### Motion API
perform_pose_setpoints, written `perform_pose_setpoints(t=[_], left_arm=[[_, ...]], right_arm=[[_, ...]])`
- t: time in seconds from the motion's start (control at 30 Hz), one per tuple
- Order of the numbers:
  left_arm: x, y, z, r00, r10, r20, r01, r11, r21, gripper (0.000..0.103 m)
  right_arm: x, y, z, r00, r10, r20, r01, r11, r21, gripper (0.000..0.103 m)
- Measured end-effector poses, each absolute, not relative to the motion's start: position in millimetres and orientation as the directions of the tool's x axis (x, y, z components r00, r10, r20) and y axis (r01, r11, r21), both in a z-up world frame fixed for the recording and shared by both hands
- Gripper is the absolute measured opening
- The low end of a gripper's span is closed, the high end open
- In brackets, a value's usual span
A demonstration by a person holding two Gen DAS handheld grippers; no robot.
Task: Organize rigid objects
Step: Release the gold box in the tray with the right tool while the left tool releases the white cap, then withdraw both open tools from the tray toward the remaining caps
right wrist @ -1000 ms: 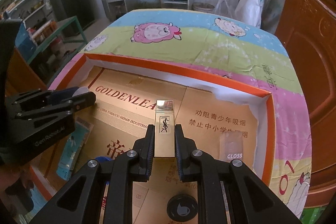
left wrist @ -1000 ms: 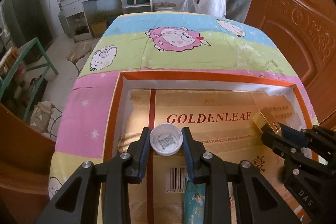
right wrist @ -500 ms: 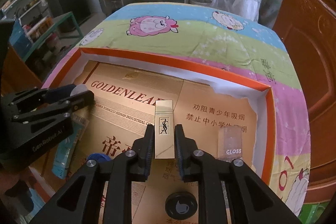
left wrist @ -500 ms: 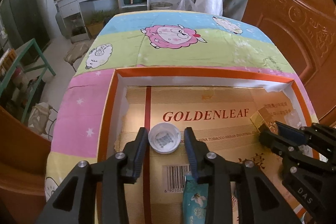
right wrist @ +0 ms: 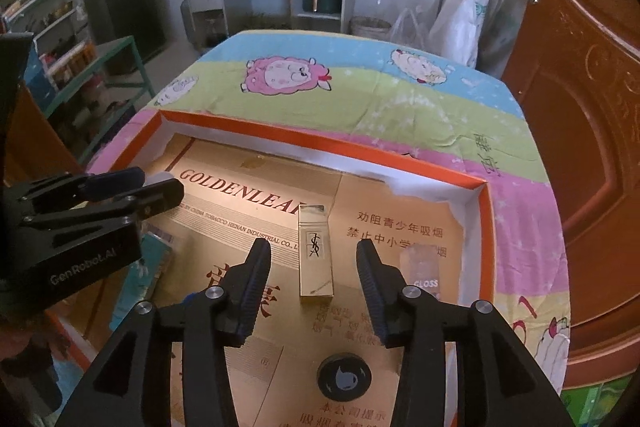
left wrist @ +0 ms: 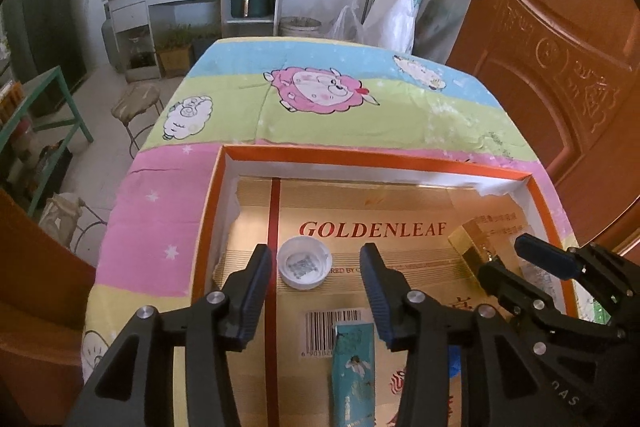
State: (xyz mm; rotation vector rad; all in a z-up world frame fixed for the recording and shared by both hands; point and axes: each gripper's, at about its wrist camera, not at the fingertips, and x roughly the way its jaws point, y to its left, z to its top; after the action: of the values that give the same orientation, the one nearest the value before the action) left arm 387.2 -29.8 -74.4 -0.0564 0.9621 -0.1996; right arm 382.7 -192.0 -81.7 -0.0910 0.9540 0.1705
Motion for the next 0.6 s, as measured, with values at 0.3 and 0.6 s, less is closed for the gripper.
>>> perform_pose_setpoints(t=[0.3, 0.6], left_arm=[[368.8, -26.5, -59.0, 0.588, -0.212, -0.780, 0.144, 0.977, -0.157, 0.046], [341.0, -20.8, -36.8, 0.647, -0.203, -0.735, 0.139, 0.979, -0.148, 0.046]], right_arm=[[365.5, -197.8, -72.1, 0.586, 0.107, -0.803, -0.157, 0.987, 0.017, 0.046], [342.4, -196.0, -54.1, 0.613, 0.122, -0.781, -0.161, 0.987, 0.028, 0.046]])
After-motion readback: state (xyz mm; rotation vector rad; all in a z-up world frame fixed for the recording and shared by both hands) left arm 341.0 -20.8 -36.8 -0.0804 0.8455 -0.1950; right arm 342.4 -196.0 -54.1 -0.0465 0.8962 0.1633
